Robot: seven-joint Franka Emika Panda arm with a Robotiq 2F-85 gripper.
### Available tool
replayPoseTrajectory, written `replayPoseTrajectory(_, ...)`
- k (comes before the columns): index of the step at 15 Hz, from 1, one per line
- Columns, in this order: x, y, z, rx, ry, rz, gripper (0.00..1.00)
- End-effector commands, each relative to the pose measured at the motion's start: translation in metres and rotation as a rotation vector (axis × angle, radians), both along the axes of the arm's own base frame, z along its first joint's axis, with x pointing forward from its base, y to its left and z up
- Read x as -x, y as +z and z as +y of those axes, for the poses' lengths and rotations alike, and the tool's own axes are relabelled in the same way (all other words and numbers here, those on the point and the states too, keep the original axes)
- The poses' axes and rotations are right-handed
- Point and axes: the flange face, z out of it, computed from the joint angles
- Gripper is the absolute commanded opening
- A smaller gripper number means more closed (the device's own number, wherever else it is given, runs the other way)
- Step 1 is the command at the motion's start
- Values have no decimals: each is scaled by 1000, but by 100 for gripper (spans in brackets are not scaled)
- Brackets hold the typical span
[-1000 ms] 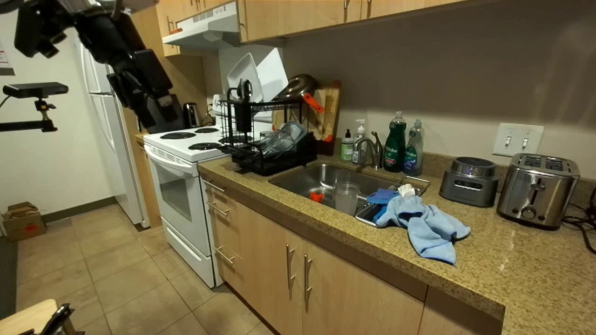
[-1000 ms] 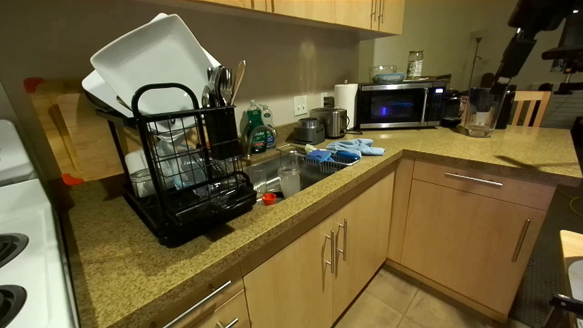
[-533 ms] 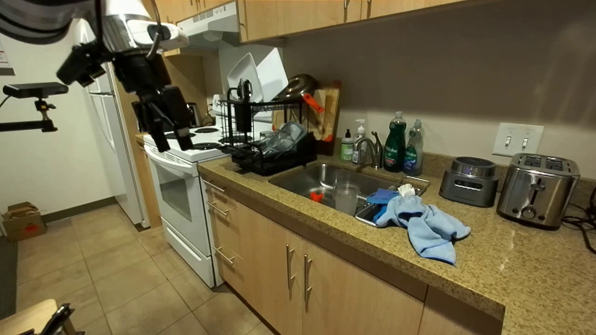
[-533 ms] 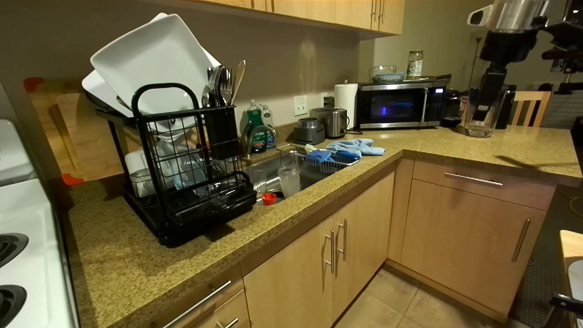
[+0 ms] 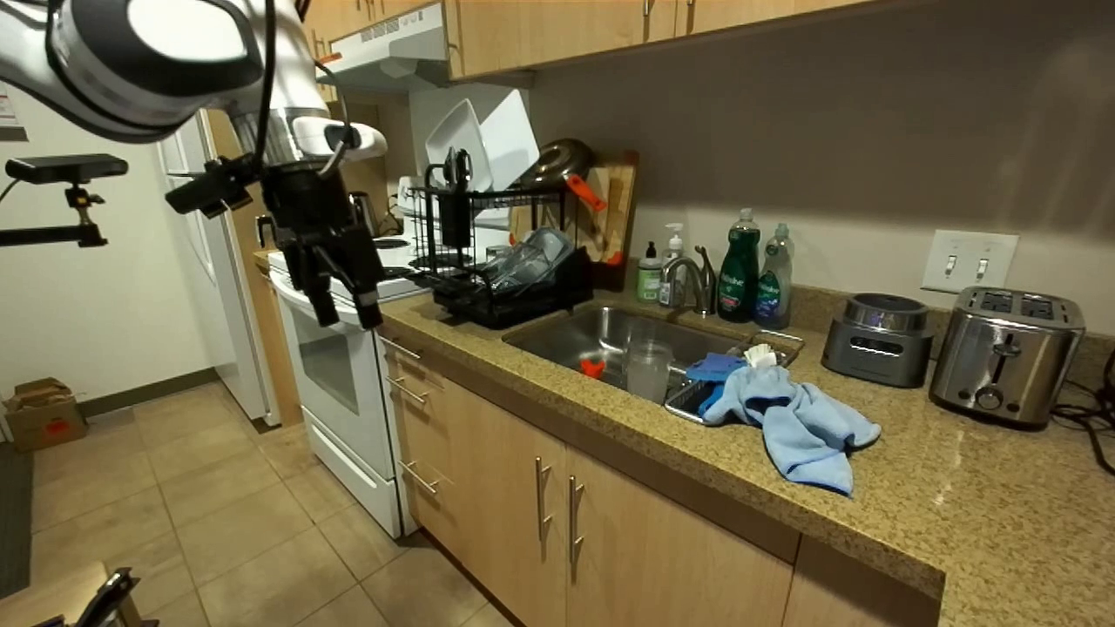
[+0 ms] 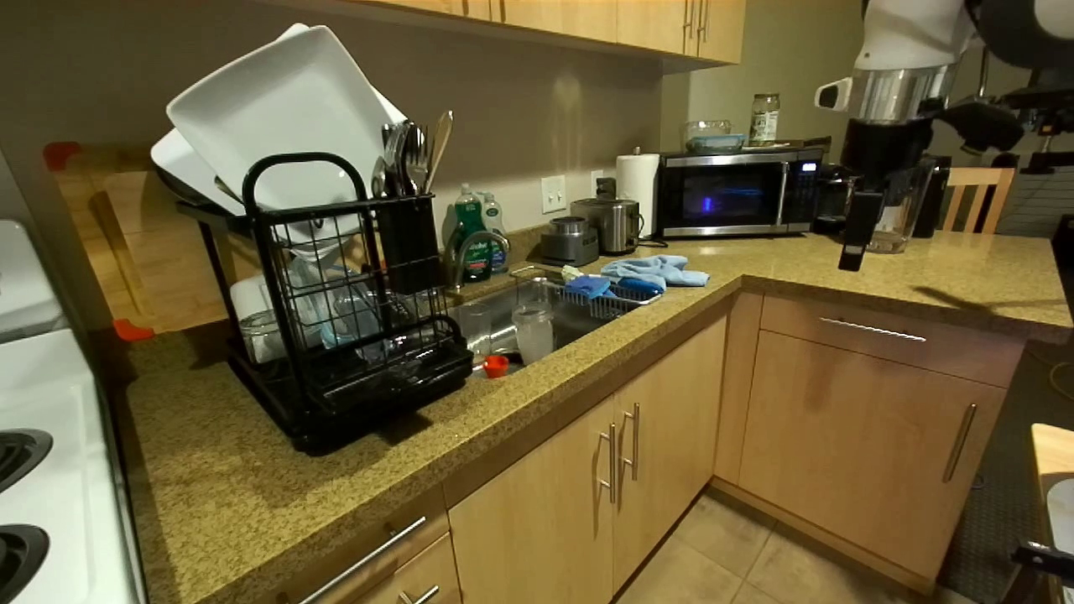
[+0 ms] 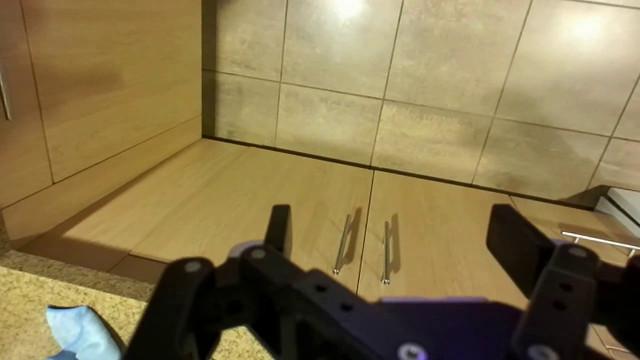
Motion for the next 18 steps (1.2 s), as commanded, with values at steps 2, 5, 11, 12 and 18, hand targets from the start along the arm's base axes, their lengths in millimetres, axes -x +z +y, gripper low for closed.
replayPoseTrajectory(2,-17,-43,14,18,28,-8,100)
replayPoseTrajectory(5,-28,-66,20,18,51,-16,100)
replayPoseTrajectory(11,-53,-112,19,30,65,-26,100)
replayPoseTrajectory(12,-57,-122,18,34,63,-22,100)
replayPoseTrajectory(18,-81,-170,4,42,32,4,100)
